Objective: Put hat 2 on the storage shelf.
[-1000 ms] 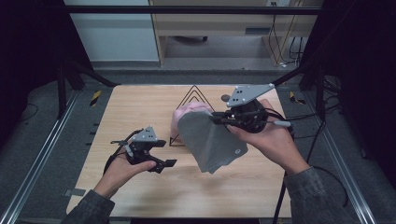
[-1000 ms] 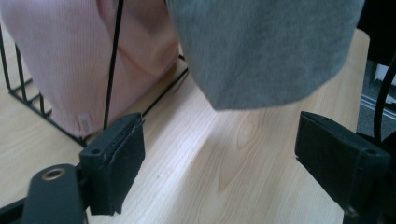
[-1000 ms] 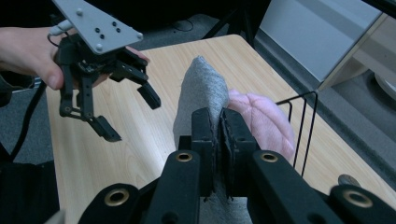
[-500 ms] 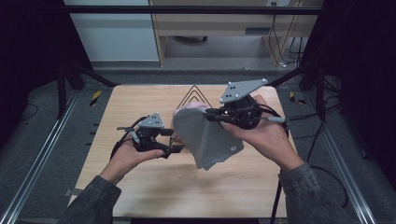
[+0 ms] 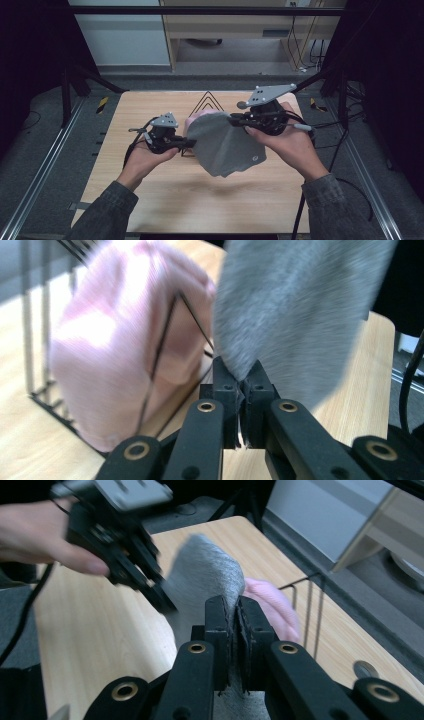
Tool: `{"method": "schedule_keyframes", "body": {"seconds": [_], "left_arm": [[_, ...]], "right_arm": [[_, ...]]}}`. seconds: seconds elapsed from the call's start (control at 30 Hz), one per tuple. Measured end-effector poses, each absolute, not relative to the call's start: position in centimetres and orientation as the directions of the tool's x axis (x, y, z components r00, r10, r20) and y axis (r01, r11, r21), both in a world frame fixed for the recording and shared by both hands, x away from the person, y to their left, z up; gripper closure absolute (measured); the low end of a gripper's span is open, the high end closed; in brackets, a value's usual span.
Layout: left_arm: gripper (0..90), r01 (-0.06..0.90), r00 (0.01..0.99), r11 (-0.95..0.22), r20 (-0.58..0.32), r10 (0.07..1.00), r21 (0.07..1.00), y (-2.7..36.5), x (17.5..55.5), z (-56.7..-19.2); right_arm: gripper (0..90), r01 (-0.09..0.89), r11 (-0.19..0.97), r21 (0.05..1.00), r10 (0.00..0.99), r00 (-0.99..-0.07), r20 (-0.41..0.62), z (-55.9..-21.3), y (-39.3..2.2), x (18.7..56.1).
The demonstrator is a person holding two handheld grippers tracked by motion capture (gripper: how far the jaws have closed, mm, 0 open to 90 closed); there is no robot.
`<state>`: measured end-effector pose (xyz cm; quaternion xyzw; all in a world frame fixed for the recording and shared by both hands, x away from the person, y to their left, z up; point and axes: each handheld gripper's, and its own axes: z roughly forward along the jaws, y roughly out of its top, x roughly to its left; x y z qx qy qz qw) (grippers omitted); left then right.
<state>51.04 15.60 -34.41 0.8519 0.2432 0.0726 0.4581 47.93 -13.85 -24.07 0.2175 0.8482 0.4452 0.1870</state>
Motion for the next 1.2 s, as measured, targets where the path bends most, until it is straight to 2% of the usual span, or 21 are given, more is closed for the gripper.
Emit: {"method": "schedule_keyframes", "body": {"seconds": [0.4, 0.63, 0.8, 1.0, 1.2], "left_arm": [[87.1, 0.276, 0.835, -0.5, 0.053, 0.548, 0.821, 16.3, 52.6, -23.9], [87.1, 0.232, 0.794, -0.479, 0.119, 0.596, 0.847, 16.2, 54.5, -20.0], [87.2, 0.214, 0.76, -0.457, 0.146, 0.633, 0.863, 16.1, 56.3, -18.9], [87.1, 0.21, 0.728, -0.459, 0.175, 0.662, 0.863, 15.6, 58.3, -19.4], [87.1, 0.221, 0.713, -0.435, 0.16, 0.683, 0.873, 15.3, 59.7, -20.1]], "right_arm": [[84.9, 0.195, 0.4, 0.896, 0.644, -0.755, -0.123, -21.3, -15.5, 50.2], [84.9, 0.164, 0.355, 0.92, 0.682, -0.719, -0.135, -19.1, -15.5, 52.8], [84.9, 0.149, 0.331, 0.932, 0.703, -0.698, -0.137, -18.2, -15.3, 54.8], [84.9, 0.157, 0.3, 0.941, 0.738, -0.663, -0.125, -18.7, -15.2, 57.9], [85.0, 0.171, 0.263, 0.95, 0.757, -0.647, -0.093, -19.1, -15.1, 60.2]]}}
